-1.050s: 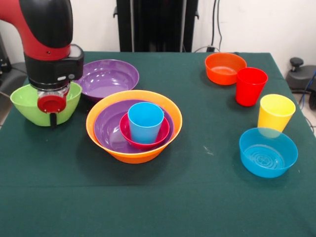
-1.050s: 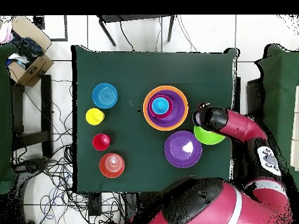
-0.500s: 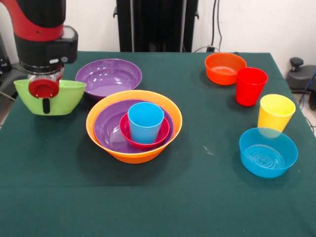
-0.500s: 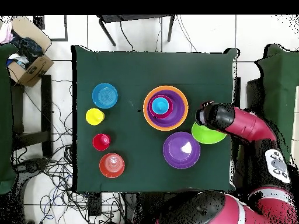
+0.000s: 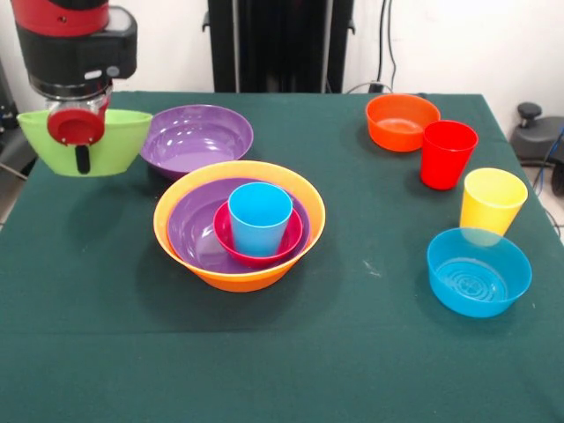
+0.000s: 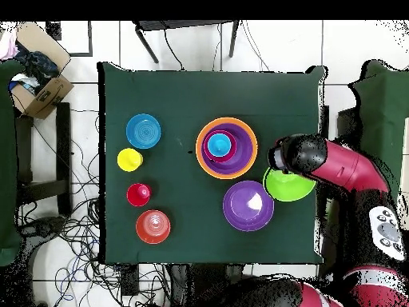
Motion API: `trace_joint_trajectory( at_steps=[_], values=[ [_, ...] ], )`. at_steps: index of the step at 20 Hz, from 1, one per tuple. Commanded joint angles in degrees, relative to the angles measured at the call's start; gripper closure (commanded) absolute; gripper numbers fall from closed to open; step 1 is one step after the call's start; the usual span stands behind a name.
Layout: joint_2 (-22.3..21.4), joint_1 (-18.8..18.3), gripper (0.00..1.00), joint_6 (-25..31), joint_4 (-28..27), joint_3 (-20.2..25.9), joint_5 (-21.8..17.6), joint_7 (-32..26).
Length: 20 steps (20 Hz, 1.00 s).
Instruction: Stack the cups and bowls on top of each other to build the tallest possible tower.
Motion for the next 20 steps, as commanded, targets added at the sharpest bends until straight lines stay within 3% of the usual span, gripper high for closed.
trace_joint_trajectory(
  at_steps=[1,9,15,20],
  values=[
    [-3.0,3.2,1.00,10.4,-1.8,5.4,-2.8,-12.0],
    [-4.8,6.1,1.00,19.2,-4.5,5.3,-2.0,-10.2],
    [-3.6,8.4,1.00,21.1,-7.1,5.3,-1.7,-7.6],
    [-1.6,10.6,1.00,25.5,-12.9,4.7,-2.3,-6.7]
  ],
)
